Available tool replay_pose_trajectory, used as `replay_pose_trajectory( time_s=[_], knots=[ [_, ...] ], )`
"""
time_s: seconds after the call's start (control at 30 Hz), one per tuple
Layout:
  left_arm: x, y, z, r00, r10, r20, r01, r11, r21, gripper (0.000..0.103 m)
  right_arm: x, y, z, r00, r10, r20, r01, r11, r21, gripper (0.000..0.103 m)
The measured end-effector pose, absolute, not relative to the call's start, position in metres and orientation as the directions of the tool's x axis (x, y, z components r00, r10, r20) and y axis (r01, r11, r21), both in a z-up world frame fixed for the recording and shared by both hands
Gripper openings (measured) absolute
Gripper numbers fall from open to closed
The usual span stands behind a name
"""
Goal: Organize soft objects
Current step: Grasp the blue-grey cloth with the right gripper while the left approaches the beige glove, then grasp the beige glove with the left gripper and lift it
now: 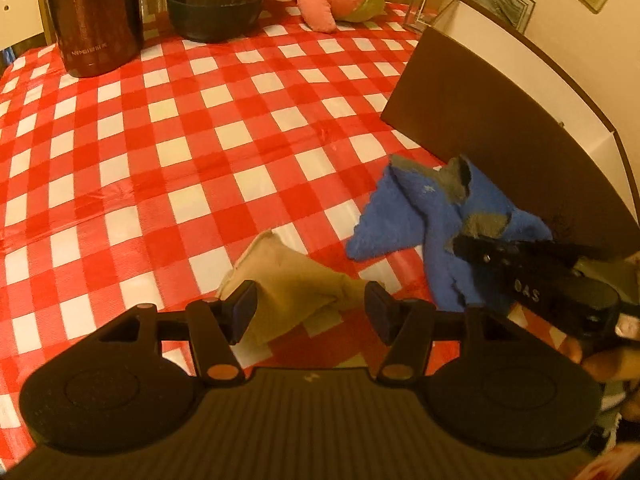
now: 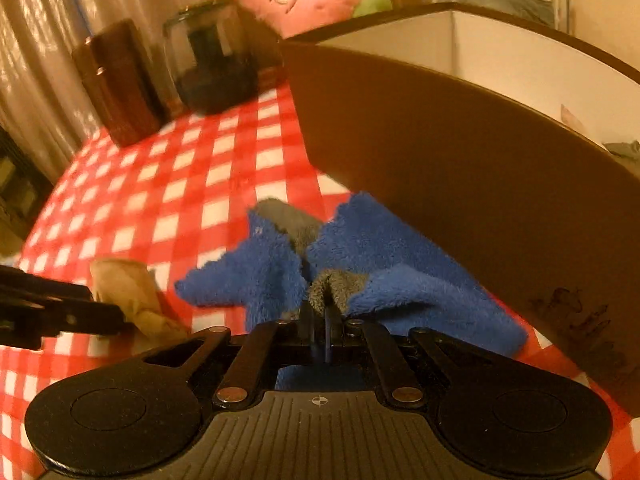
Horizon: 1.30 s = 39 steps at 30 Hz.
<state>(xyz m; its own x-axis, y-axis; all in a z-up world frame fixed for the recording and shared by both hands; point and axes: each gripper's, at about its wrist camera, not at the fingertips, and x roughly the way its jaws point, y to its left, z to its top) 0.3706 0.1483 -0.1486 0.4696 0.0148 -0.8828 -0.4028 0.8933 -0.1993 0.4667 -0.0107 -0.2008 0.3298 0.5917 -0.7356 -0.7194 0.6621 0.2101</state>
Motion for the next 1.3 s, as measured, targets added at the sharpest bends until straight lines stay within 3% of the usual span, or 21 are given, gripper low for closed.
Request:
replay_pose_trajectory(
  time_s=[0.07, 0.13, 0.17, 0.2, 0.27, 0.47, 0.6, 0.7, 0.77, 0.83, 1.03, 1.13, 1.3],
  knots=[
    [0.374, 0.15, -0.153, 0.462, 0.015, -0.887, -0.417, 0.886, -0.203, 0.057, 0.465, -0.011, -0.198, 0.32, 0.587, -0.744, -0.729, 0.654, 0.202, 0.006],
    [0.375, 0.152, -0.156, 0.458, 0.014, -0.889, -0.427, 0.88, -0.206, 0.057, 0.461, -0.015, -0.19, 0.317, 0.588, -0.744, -0.735, 0.648, 0.199, 0.016],
    [0.376, 0.153, -0.158, 0.455, 0.014, -0.89, -0.433, 0.877, -0.207, 0.057, 0.459, -0.018, -0.185, 0.318, 0.596, -0.737, -0.74, 0.642, 0.2, 0.033],
    [0.377, 0.153, -0.159, 0.454, 0.016, -0.891, -0.437, 0.875, -0.207, 0.058, 0.456, -0.022, -0.18, 0.32, 0.606, -0.728, -0.742, 0.638, 0.205, 0.058],
    [0.379, 0.154, -0.162, 0.456, 0.02, -0.89, -0.449, 0.868, -0.211, 0.061, 0.45, -0.032, -0.17, 0.344, 0.627, -0.699, -0.735, 0.643, 0.216, 0.072],
    [0.383, 0.158, -0.168, 0.454, 0.039, -0.89, -0.48, 0.852, -0.208, 0.062, 0.433, -0.062, -0.153, 0.369, 0.633, -0.681, -0.731, 0.65, 0.208, 0.073],
    [0.385, 0.155, -0.174, 0.439, 0.061, -0.896, -0.48, 0.859, -0.177, 0.051, 0.429, -0.078, -0.153, 0.413, 0.588, -0.695, -0.706, 0.689, 0.163, 0.076],
    [0.385, 0.151, -0.174, 0.441, 0.069, -0.895, -0.456, 0.876, -0.158, 0.036, 0.436, -0.087, -0.158, 0.428, 0.561, -0.709, -0.665, 0.726, 0.172, 0.077],
    [0.382, 0.151, -0.174, 0.448, 0.041, -0.893, -0.429, 0.886, -0.174, 0.017, 0.442, -0.089, -0.162, 0.422, 0.553, -0.718, -0.643, 0.741, 0.192, 0.077],
    [0.377, 0.148, -0.172, 0.458, 0.014, -0.889, -0.379, 0.907, -0.18, 0.009, 0.446, -0.091, -0.164, 0.423, 0.551, -0.719, -0.634, 0.747, 0.199, 0.077],
    [0.359, 0.147, -0.165, 0.46, 0.049, -0.887, -0.241, 0.968, -0.071, 0.011, 0.449, -0.092, -0.172, 0.394, 0.549, -0.737, -0.624, 0.748, 0.224, 0.077],
    [0.356, 0.154, -0.164, 0.446, 0.055, -0.893, -0.278, 0.957, -0.08, 0.027, 0.447, -0.09, -0.175, 0.388, 0.548, -0.741, -0.631, 0.744, 0.22, 0.077],
    [0.358, 0.156, -0.169, 0.442, 0.041, -0.896, -0.353, 0.926, -0.131, 0.03, 0.451, -0.084, -0.177, 0.395, 0.54, -0.743, -0.624, 0.752, 0.214, 0.078]
  ],
)
